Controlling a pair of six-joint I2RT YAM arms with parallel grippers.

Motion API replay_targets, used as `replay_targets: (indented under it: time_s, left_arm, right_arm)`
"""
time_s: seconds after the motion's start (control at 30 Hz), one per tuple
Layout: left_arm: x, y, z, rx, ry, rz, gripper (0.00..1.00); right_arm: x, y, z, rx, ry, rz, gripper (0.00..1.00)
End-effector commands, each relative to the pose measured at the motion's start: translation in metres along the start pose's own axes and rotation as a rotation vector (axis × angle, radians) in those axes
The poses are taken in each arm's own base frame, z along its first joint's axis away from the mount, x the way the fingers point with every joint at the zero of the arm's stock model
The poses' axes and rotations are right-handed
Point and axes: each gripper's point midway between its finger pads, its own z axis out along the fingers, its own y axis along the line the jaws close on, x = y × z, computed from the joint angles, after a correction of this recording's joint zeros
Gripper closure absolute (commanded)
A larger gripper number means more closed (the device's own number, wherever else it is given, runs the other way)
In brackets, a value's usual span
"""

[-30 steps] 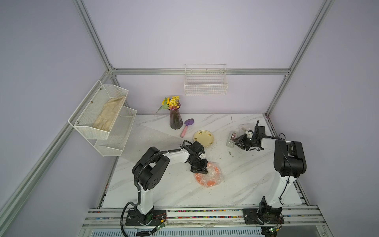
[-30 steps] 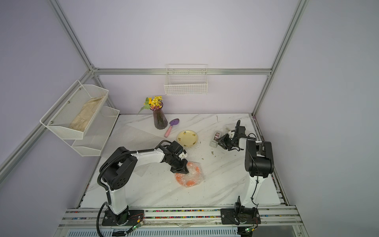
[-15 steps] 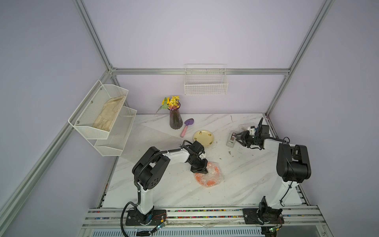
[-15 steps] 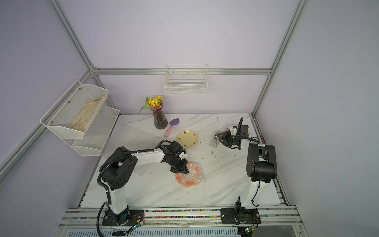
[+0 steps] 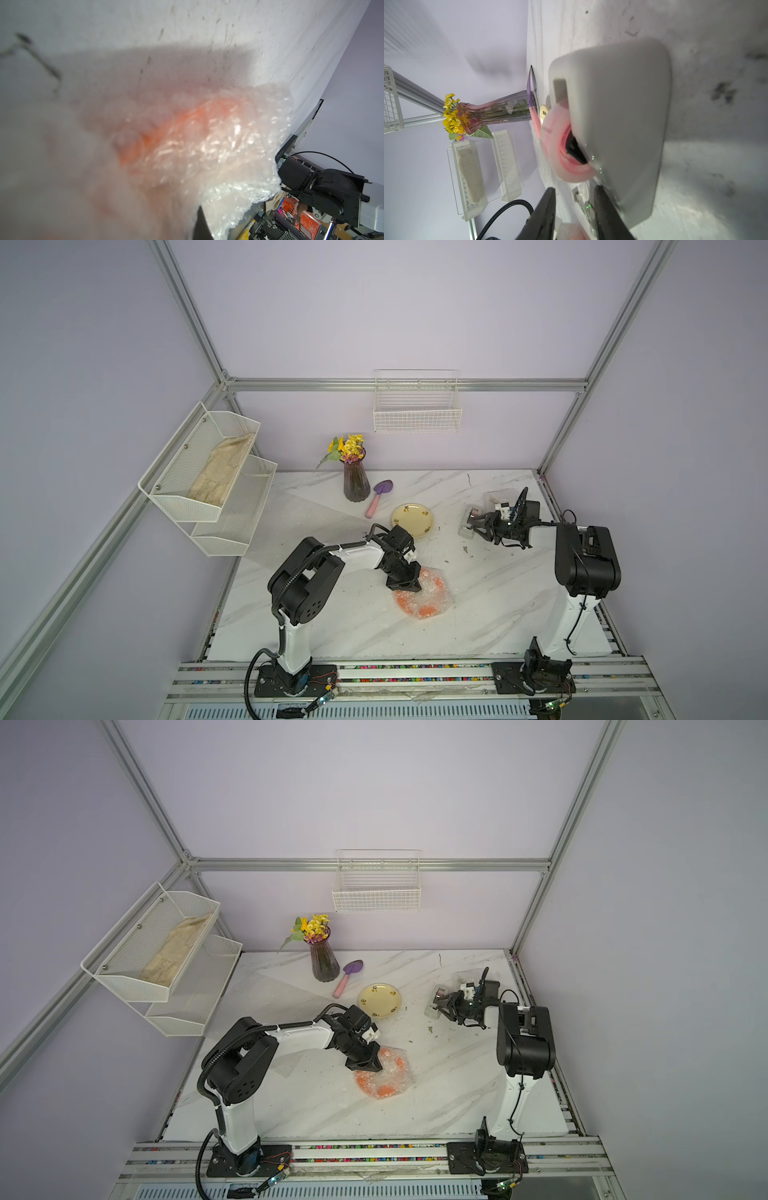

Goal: Wrap dinner plates in bubble wrap
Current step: Pull the tape from the tape cutter.

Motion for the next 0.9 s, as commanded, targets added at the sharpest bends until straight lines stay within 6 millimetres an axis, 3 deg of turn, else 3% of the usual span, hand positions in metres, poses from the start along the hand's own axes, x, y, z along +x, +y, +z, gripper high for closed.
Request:
replay_targets:
  time_s: [0.0, 0.37, 0.53, 0.63, 0.7, 0.77, 0.87]
  left_arm:
    - [0.02, 0.053, 0.02, -0.158, 0.057, -0.075, 0.95]
    - [0.023, 0.055, 0.023, -0.16, 0.067, -0.082, 0.95]
    - [0.023, 0.055, 0.023, -0.16, 0.067, -0.081, 0.95]
    - [0.024, 0.057, 0.023, -0.163, 0.066, -0.084, 0.95]
    - [0.024, 0.057, 0.024, -0.162, 0.071, -0.085, 0.95]
    - [0.024, 0.057, 0.024, -0.162, 0.071, -0.08, 0.95]
    - [0.024, 0.058, 0.023, -0.165, 0.067, -0.08, 0.95]
  right_arm:
    - [0.003, -0.03, 0.006, 0.043, -0.017, 0.081, 0.67]
    - [-0.002, -0.029, 0.016, -0.012, -0.024, 0.11, 0.76]
    - [-0.005, -0.024, 0.015, -0.02, -0.035, 0.112, 0.87]
    - [-0.011, -0.008, 0.008, -0.023, -0.066, 0.101, 1.0]
    - [-0.013, 0.014, 0.004, -0.05, -0.082, 0.088, 1.0]
    - [-0.006, 0.032, -0.002, -0.06, -0.073, 0.086, 1.0]
    - [0.016, 0.042, -0.016, -0.064, -0.062, 0.11, 1.0]
